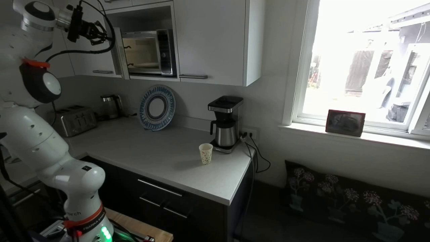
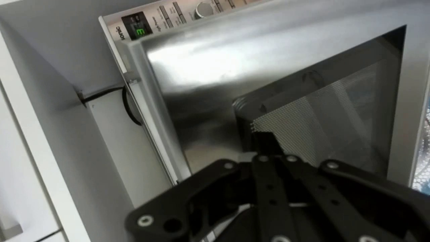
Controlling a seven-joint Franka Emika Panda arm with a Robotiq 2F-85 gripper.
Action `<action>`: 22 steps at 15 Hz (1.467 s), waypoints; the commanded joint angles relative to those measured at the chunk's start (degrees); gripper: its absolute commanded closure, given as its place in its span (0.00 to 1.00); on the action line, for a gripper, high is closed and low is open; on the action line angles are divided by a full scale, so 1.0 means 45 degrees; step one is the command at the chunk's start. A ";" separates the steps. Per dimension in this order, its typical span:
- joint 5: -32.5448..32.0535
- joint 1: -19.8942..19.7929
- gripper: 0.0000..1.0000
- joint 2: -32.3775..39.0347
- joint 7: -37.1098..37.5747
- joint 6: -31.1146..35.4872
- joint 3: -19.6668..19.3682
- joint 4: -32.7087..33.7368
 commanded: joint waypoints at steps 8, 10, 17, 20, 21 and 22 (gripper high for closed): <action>-0.0468 0.0827 0.99 0.0712 0.1861 0.0030 -0.1031 0.0104; -0.0613 0.0752 1.00 0.0821 0.1983 0.0011 -0.1027 0.0064; -0.2357 0.0686 1.00 0.2047 0.4200 0.0652 -0.1786 0.0138; -0.2639 0.0866 1.00 0.2605 0.5286 0.1135 -0.2216 0.0386; -0.2631 0.0939 1.00 0.2728 0.5546 0.1245 -0.2323 0.0468; -0.2657 0.0978 1.00 0.2850 0.5854 0.1443 -0.2443 0.0547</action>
